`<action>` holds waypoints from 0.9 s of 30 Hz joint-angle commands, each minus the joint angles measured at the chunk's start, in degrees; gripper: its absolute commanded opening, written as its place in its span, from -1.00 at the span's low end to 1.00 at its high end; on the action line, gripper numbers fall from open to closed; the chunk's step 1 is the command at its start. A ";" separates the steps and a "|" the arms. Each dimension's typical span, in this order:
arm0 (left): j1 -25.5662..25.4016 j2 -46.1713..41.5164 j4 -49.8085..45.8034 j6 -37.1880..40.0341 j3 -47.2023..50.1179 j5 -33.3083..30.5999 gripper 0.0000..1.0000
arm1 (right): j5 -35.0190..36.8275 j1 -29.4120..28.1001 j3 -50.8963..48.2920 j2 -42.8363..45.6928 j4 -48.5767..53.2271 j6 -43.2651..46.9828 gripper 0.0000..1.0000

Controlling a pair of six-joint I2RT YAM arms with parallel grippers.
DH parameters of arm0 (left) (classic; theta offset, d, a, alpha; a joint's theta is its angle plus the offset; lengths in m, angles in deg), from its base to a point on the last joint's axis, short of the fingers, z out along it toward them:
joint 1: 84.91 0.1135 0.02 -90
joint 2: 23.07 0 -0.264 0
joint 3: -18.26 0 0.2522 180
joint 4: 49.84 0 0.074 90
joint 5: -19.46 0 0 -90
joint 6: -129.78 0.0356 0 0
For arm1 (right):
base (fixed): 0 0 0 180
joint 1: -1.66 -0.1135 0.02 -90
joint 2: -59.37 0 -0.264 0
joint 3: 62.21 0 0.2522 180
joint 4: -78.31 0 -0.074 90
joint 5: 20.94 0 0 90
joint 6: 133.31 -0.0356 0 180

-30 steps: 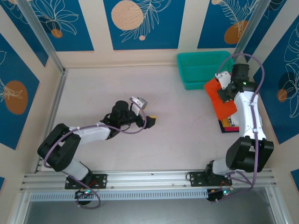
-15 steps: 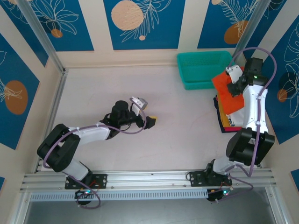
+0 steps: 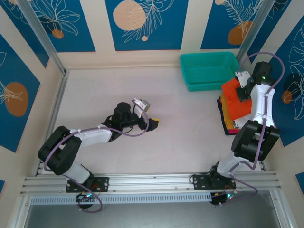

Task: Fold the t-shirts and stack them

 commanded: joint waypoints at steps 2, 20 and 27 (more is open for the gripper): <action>-0.73 -0.37 0.20 -0.59 -1.21 1.77 1.00 | 1.31 0.83 0.07 -0.62 -1.60 -0.11 -1.00; -0.61 -0.03 0.49 -0.69 -1.03 1.17 1.00 | 6.73 1.40 -0.13 -3.70 -4.81 -1.10 0.82; -0.65 0.58 1.51 -1.13 -0.34 1.22 1.00 | 11.07 -1.48 -0.51 1.47 -8.05 -3.62 0.89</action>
